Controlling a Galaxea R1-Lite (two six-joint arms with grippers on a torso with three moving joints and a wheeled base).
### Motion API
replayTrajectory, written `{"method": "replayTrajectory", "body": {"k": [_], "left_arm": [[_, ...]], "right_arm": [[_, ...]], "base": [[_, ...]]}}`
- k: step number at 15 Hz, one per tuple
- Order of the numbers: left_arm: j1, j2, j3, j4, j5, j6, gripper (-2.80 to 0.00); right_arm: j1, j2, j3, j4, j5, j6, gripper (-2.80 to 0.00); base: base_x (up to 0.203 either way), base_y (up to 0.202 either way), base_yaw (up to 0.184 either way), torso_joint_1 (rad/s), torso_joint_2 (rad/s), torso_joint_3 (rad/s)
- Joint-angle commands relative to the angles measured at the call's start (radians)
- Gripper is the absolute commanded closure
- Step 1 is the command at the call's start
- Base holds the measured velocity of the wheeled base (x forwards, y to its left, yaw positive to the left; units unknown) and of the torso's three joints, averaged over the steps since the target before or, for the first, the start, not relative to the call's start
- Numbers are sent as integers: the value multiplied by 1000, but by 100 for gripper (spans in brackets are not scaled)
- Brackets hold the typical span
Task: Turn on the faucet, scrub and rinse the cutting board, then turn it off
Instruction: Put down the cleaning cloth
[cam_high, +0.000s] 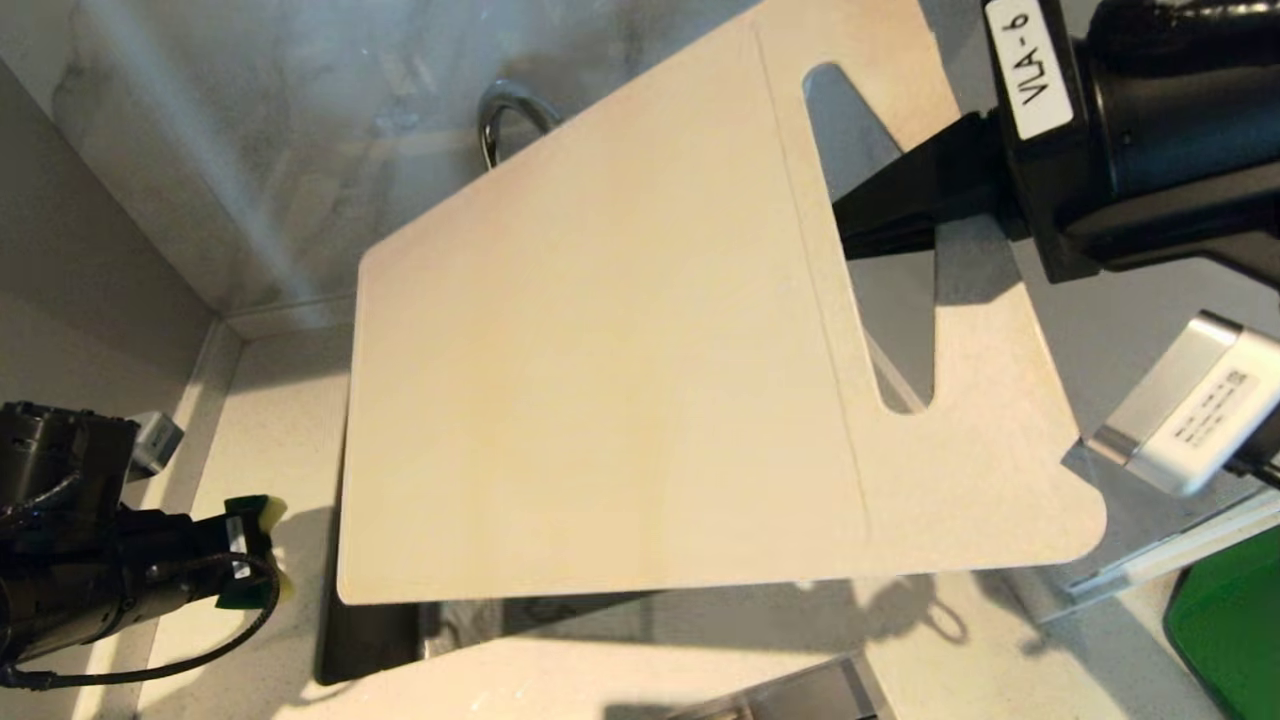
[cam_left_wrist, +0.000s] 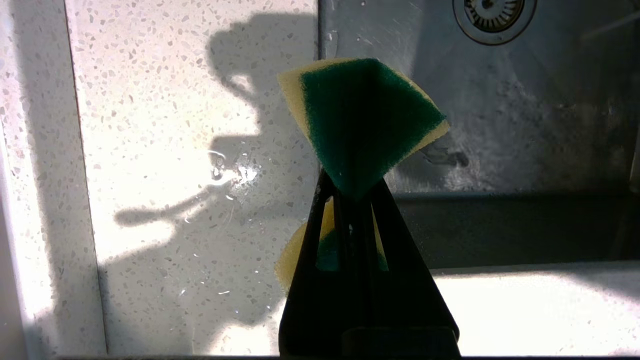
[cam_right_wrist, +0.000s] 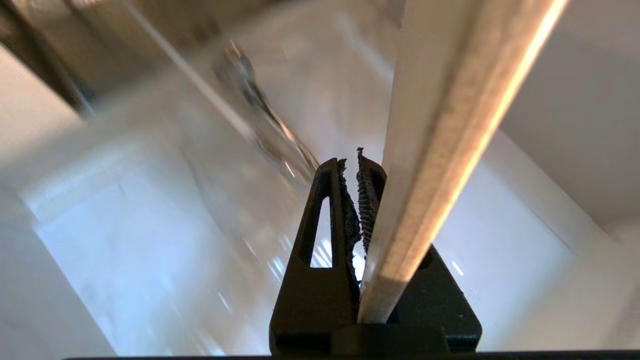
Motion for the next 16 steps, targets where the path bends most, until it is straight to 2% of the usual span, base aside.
{"method": "replayTrajectory", "body": {"k": [1,7,9,16], "left_arm": [[0,-3,-1,-1,1,-3,0],[-1,-3,-3,-1,1,-3,0],[-1,-3,-3,-1,0,-5,0],[-1,-2,-4,-1,0,-5,0]], "right_arm": [[0,-29,0,-79,-2,-16,0],[0,-60,-5,-255,-42,-16,0],[0,-66,-5,-321,-78,-16,0],[-13,-65,-3,-322,-82,-16,0]], "base": [[0,0,0,0,0,0],[0,0,0,0,0,0],[0,0,0,0,0,0],[0,0,0,0,0,0]]}}
